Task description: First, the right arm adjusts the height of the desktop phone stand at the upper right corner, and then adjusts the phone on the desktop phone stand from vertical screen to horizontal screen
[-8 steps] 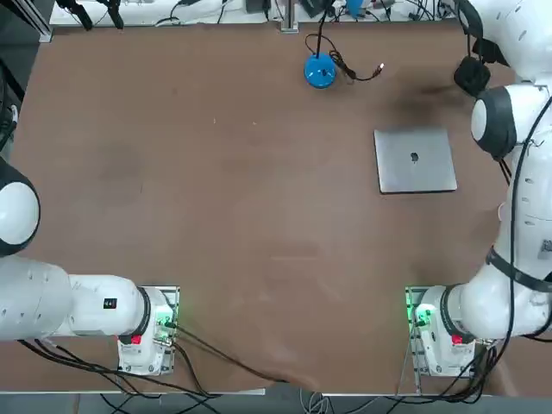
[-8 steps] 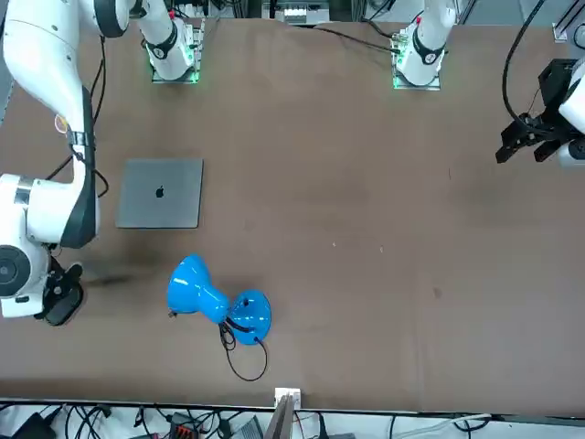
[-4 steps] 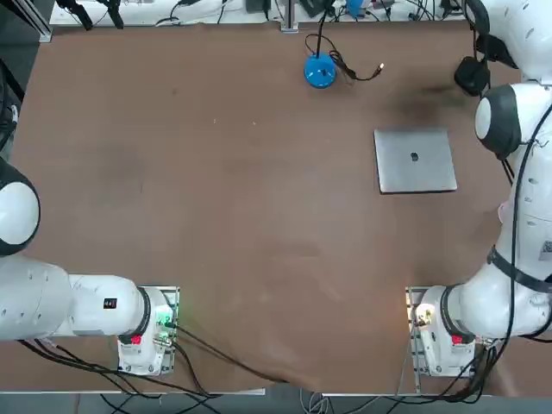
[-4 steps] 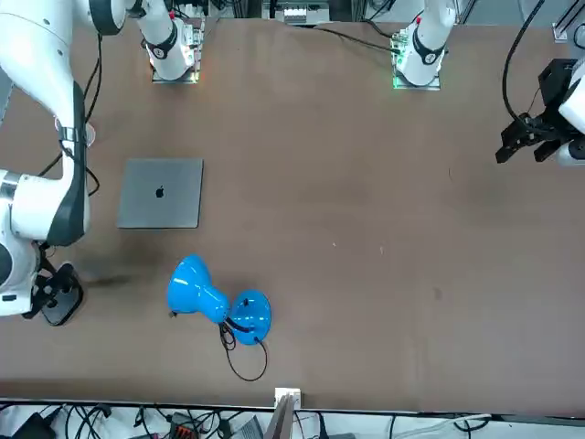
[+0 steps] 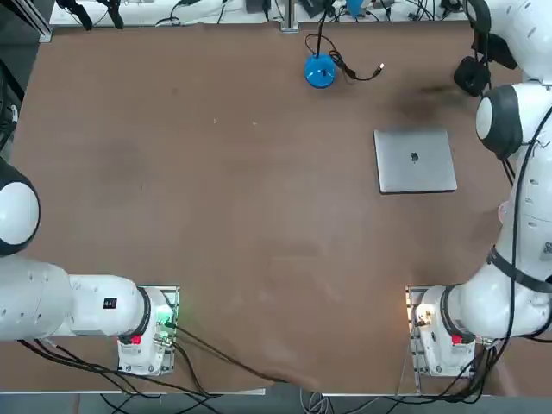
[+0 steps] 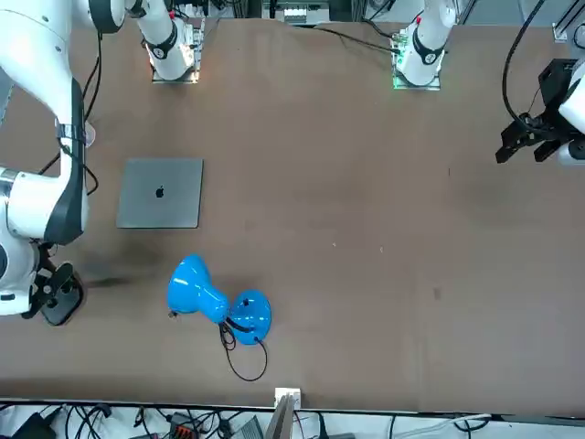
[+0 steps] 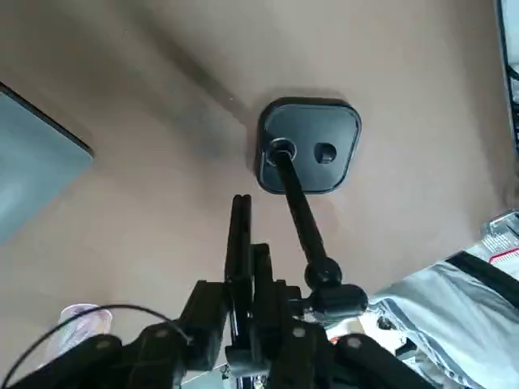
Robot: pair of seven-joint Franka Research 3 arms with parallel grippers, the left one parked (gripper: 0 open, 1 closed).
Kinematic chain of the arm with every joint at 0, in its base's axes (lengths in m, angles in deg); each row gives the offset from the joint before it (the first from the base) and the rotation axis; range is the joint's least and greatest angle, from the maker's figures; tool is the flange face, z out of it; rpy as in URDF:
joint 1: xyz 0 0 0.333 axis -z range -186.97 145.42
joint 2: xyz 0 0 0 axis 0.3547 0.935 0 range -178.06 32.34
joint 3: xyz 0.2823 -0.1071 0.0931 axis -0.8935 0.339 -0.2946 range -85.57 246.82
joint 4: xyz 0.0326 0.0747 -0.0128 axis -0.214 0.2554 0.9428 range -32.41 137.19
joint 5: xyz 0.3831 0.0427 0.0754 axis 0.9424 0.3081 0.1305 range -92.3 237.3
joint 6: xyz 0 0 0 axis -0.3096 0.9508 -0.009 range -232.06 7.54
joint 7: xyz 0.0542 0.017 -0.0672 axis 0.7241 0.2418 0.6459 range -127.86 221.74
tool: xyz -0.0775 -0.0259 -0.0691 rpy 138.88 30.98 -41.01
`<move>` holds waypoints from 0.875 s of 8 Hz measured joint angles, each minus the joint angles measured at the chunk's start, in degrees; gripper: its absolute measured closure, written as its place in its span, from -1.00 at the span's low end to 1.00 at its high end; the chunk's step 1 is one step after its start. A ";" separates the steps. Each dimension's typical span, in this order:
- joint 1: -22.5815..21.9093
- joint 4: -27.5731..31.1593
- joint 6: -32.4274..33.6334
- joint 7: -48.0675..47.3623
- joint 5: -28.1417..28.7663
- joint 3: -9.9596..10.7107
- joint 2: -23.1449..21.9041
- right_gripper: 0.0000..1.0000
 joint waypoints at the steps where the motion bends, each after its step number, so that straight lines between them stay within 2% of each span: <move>1: -0.01 0.00 0.06 0.03 0.49 0.00 -0.46 0.10; 4: 0.45 -0.27 0.07 -0.76 2.79 0.20 -2.57 -0.95; 7: 0.74 -0.48 0.29 -8.98 9.99 0.55 -6.30 -0.99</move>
